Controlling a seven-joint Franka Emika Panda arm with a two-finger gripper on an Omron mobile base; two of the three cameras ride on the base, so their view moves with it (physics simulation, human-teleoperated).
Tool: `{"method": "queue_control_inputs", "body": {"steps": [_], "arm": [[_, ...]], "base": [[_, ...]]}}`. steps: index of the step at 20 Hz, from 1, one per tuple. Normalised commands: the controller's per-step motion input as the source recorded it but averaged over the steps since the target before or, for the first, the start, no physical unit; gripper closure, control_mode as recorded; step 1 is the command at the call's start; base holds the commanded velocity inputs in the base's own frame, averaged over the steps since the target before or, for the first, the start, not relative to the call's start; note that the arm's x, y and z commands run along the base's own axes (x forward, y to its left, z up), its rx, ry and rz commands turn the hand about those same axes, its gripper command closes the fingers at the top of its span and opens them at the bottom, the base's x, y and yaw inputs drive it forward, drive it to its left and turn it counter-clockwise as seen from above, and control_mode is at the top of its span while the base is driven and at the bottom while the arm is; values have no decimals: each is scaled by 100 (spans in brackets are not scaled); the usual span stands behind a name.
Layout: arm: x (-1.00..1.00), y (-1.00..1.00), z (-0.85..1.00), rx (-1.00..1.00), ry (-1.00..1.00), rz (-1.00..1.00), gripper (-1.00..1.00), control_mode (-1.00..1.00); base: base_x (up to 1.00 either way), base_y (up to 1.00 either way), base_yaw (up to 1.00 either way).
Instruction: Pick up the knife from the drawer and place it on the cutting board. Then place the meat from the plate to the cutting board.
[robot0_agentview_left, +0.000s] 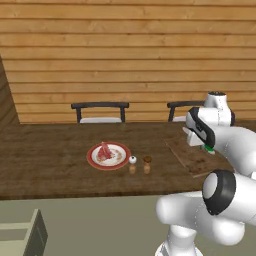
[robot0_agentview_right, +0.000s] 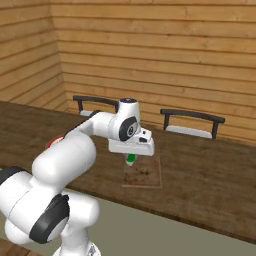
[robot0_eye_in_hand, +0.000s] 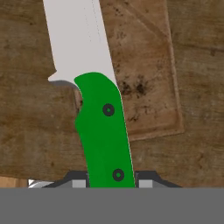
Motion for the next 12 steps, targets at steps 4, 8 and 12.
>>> {"method": "queue_control_inputs", "body": {"steps": [4, 8, 12], "arm": [[0, 0, 0, 0, 0, 0, 100, 100], [0, 0, 0, 0, 0, 0, 100, 100], [0, 0, 0, 0, 0, 0, 100, 100]], "base": [[22, -6, -6], [0, 0, 0], [0, 0, 0]]}}
